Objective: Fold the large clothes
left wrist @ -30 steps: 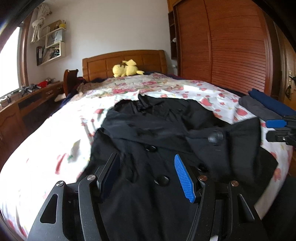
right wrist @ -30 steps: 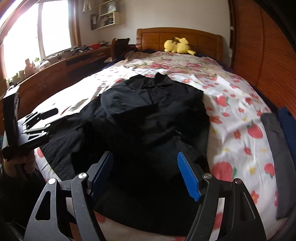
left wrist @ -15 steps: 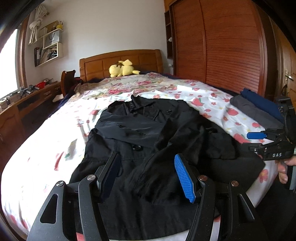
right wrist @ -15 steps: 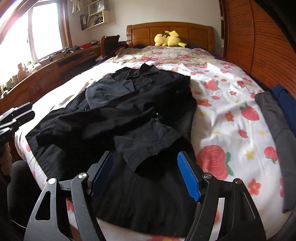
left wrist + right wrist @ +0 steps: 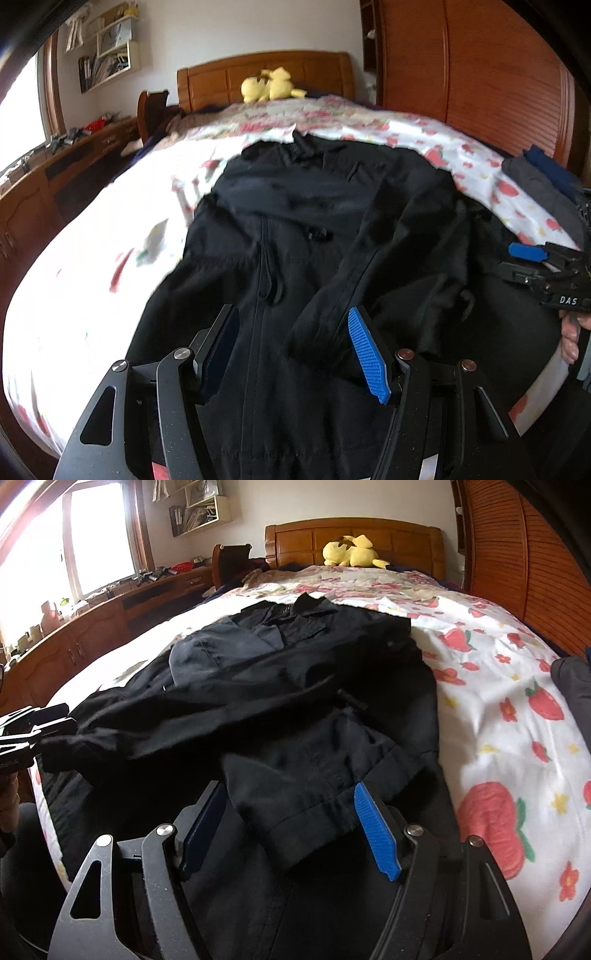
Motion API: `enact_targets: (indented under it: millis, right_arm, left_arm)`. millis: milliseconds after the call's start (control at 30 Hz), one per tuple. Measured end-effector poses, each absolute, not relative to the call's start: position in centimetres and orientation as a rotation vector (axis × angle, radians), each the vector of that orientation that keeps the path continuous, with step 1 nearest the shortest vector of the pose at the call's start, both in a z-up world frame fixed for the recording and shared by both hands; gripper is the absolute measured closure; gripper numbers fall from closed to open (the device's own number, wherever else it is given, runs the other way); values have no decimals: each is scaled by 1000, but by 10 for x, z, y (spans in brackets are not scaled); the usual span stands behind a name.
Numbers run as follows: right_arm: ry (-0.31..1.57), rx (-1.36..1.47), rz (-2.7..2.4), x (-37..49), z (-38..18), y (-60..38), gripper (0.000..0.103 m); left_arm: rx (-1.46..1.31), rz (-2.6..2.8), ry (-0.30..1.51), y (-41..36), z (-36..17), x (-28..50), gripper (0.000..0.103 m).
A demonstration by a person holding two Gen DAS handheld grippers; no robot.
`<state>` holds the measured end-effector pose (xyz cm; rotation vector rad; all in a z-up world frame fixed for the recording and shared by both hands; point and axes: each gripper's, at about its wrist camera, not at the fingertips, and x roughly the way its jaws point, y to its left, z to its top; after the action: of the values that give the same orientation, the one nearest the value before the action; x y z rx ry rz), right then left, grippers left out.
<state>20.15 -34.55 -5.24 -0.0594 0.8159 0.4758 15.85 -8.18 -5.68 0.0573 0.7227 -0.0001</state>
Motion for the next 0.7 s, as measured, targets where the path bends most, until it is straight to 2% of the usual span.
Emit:
enact_targets:
  millis: [367,433,500,567,600,700]
  right_arm:
    - [810,-50,500,200,-52,-347,30]
    - [811,-49,493,201,-52,-347,30]
    - [808,-52,486,201,-51,-347,30]
    - [802,-57,482,200,-51,-346,30]
    - [800,-59,481,199,-51,-346,30]
    - [799,-56,479,199,-52,-348,30]
  left_arm:
    - [36,-8,788,-95,-74,171,40]
    - [3,-37,794,-91,-75,170,53]
    - [-15,-71,804,-90,-75,171,77]
    - [-2,-83,810,-90,-71,172,88]
    - [1,-89,809,-90,-68,171,94]
    - [-4,-76,756,-80,-49,167,96]
